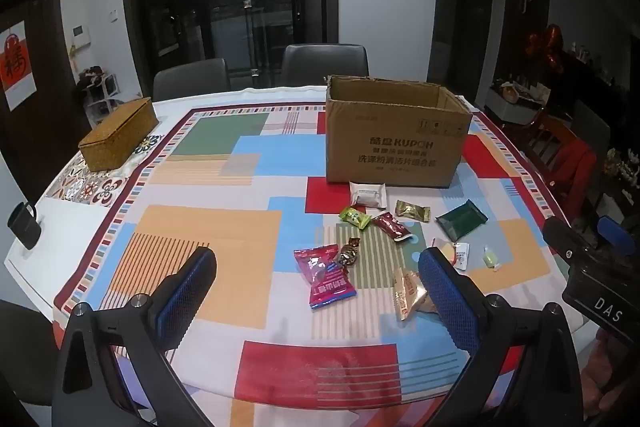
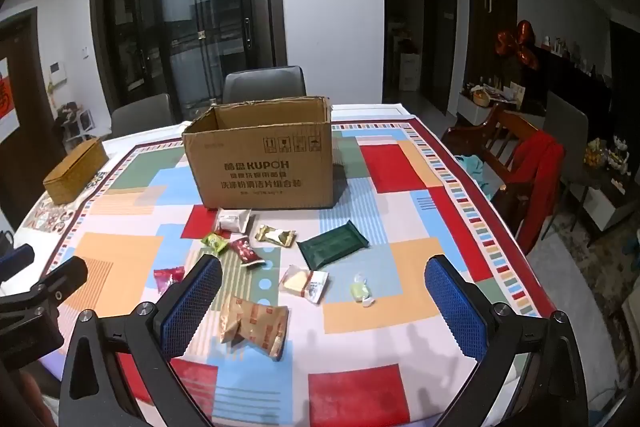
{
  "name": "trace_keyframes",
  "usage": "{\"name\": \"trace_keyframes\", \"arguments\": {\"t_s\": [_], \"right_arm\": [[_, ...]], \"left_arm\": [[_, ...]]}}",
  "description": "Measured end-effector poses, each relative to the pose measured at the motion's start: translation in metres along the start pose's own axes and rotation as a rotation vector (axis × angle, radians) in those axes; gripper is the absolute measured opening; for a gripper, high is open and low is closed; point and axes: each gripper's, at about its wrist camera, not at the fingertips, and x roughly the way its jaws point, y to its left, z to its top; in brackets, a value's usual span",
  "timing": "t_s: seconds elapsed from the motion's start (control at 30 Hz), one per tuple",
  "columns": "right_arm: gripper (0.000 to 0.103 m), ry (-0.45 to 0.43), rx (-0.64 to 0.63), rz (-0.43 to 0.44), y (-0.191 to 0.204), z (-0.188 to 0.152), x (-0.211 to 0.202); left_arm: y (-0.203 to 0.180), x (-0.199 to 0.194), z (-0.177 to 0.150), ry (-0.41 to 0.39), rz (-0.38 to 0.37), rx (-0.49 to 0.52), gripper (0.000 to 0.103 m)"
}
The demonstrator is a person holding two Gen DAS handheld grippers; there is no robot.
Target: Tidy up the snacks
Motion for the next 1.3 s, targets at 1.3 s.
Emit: {"name": "trace_keyframes", "arguments": {"t_s": [1.3], "right_arm": [[0.103,-0.037,0.009,0.0,-0.002,0.003,-0.012]], "left_arm": [[-0.003,-0.008,0.001,-0.009,-0.008,0.003,0.103]]}}
